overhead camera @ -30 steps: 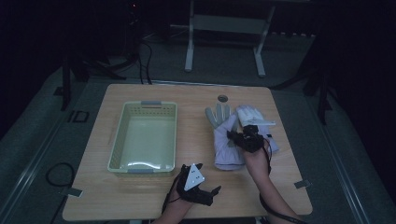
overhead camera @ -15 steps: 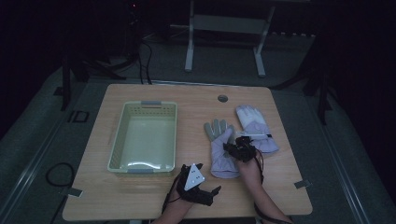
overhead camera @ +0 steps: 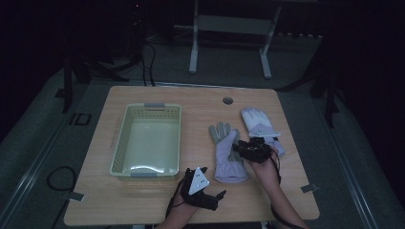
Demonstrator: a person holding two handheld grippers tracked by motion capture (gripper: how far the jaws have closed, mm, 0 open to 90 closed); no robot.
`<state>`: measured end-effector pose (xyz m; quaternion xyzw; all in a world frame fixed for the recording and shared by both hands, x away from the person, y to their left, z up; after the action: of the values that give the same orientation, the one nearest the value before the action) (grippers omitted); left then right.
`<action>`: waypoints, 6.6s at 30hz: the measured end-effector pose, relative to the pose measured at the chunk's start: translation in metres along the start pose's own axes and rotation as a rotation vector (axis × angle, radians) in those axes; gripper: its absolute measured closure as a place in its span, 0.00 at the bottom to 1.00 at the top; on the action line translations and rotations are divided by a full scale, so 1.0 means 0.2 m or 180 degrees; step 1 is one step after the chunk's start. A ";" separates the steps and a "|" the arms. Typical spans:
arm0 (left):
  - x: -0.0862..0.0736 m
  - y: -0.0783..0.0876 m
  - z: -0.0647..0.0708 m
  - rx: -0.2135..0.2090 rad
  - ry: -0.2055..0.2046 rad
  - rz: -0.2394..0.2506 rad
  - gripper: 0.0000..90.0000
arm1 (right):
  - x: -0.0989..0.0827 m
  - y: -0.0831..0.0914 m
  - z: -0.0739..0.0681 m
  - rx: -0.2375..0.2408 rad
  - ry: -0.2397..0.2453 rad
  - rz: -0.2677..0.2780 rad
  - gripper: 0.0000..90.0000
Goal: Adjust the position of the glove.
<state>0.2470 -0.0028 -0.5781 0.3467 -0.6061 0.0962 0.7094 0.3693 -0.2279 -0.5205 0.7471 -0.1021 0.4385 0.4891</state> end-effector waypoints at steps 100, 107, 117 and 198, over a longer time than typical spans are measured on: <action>0.00 0.00 0.01 0.0028 -0.0047 -0.0016 0.01 | -0.21 0.41 0.51 -0.0343 -0.0409 -0.0381 0.87; 0.00 0.00 0.01 0.0031 -0.0038 -0.0018 0.01 | -0.23 0.31 0.51 -0.0425 -0.0316 -0.0503 0.84; 0.00 0.00 0.01 0.0027 -0.0039 -0.0019 0.01 | -0.23 0.32 0.50 -0.0407 -0.0146 -0.0360 0.68; 0.00 0.00 0.01 0.0033 -0.0053 -0.0012 0.01 | 0.37 0.38 -0.12 0.0272 0.0182 -0.0258 0.88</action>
<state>0.2459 -0.0049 -0.5781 0.3523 -0.6107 0.0951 0.7028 0.3563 -0.2250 -0.4126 0.7580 -0.0389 0.4435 0.4767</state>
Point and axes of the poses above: each handheld gripper's, and its own axes: y roughly backward along the jaws, x roughly out of its top, z roughly to its right, the point moved 1 cm from there along -y, roughly forward along the jaws, and after that the axes turned 2 degrees about -y, right-handed, at the moved point
